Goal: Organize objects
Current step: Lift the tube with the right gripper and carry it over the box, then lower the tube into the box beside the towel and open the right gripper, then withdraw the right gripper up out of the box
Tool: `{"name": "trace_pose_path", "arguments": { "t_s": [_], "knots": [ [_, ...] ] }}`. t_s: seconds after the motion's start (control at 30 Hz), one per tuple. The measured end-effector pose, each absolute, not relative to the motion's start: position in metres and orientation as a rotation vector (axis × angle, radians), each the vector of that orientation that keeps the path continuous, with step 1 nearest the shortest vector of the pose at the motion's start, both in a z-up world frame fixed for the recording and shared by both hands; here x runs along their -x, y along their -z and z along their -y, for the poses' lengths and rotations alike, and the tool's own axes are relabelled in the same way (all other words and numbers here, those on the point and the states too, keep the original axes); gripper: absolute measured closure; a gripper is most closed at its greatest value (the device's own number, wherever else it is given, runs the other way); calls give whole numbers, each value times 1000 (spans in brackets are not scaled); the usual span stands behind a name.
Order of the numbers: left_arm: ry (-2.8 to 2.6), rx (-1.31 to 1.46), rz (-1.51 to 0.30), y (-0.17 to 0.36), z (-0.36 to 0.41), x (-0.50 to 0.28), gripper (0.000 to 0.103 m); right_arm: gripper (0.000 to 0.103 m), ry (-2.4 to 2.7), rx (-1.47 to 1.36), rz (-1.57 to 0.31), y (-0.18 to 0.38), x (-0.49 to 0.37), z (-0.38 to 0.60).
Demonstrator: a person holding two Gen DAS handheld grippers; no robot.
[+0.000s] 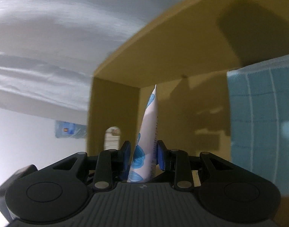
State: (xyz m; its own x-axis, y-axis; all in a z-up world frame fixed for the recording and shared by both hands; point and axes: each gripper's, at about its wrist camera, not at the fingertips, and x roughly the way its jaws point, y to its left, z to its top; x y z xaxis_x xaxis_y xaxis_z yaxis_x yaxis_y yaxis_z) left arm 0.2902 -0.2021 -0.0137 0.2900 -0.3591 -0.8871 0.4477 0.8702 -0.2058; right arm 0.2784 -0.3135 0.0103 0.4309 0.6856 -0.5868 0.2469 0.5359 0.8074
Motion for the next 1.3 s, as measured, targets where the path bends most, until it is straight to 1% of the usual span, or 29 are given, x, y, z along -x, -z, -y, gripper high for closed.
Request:
{"name": "trace_pose_path", "arguments": {
  "t_s": [0.1, 0.27, 0.37, 0.4, 0.43, 0.47, 0.5, 0.6, 0.63, 0.67, 0.77, 0.8, 0.87, 0.9, 0.93, 0.97, 1.0, 1.03, 1.2, 1.3],
  "knots": [
    [530, -82, -1198, 21, 203, -302, 57, 70, -305, -981, -1157, 2, -285, 314],
    [546, -91, -1205, 23, 201, -298, 55, 69, -255, -939, -1170, 11, -282, 316],
    [544, -78, -1195, 20, 194, -295, 53, 65, -227, -899, -1169, 6, -280, 317],
    [542, -73, -1188, 17, 190, -294, 53, 58, -222, -886, -1166, 3, -279, 316],
    [541, -67, -1179, 14, 187, -290, 52, 47, -214, -877, -1163, -2, -286, 316],
    [542, -62, -1170, 9, 185, -286, 49, 43, -206, -865, -1160, -6, -285, 316],
    [541, -57, -1160, 6, 180, -284, 49, 40, -202, -852, -1154, -9, -284, 316],
    [527, -42, -1132, -7, 167, -270, 43, 39, -207, -847, -1132, -24, -276, 317],
    [516, -34, -1118, -13, 161, -264, 39, 37, -207, -848, -1125, -29, -272, 318],
    [506, -24, -1102, -18, 155, -258, 33, 37, -206, -848, -1112, -35, -268, 318],
    [483, 16, -1053, -41, 138, -223, 25, 33, -221, -856, -1065, -55, -251, 321],
    [480, 28, -1041, -47, 132, -218, 24, 30, -227, -862, -1048, -61, -243, 322],
    [467, 52, -1010, -60, 114, -191, 13, 24, -244, -870, -1000, -76, -223, 324],
    [464, 60, -992, -66, 106, -183, 10, 17, -253, -868, -972, -85, -211, 325],
    [462, 66, -970, -74, 100, -173, 4, 9, -263, -864, -937, -94, -197, 324],
    [459, 71, -947, -80, 95, -160, 1, 6, -269, -856, -907, -102, -185, 324],
    [449, 77, -926, -85, 86, -146, 1, 2, -269, -843, -875, -110, -170, 323],
    [433, 83, -909, -90, 76, -132, 1, 0, -266, -830, -846, -118, -161, 316],
    [329, 129, -839, -99, 28, -73, 0, 0, -288, -726, -724, -151, -104, 295],
    [250, 140, -818, -93, 4, -45, 0, 0, -229, -621, -645, -159, -66, 286]
  ]
}}
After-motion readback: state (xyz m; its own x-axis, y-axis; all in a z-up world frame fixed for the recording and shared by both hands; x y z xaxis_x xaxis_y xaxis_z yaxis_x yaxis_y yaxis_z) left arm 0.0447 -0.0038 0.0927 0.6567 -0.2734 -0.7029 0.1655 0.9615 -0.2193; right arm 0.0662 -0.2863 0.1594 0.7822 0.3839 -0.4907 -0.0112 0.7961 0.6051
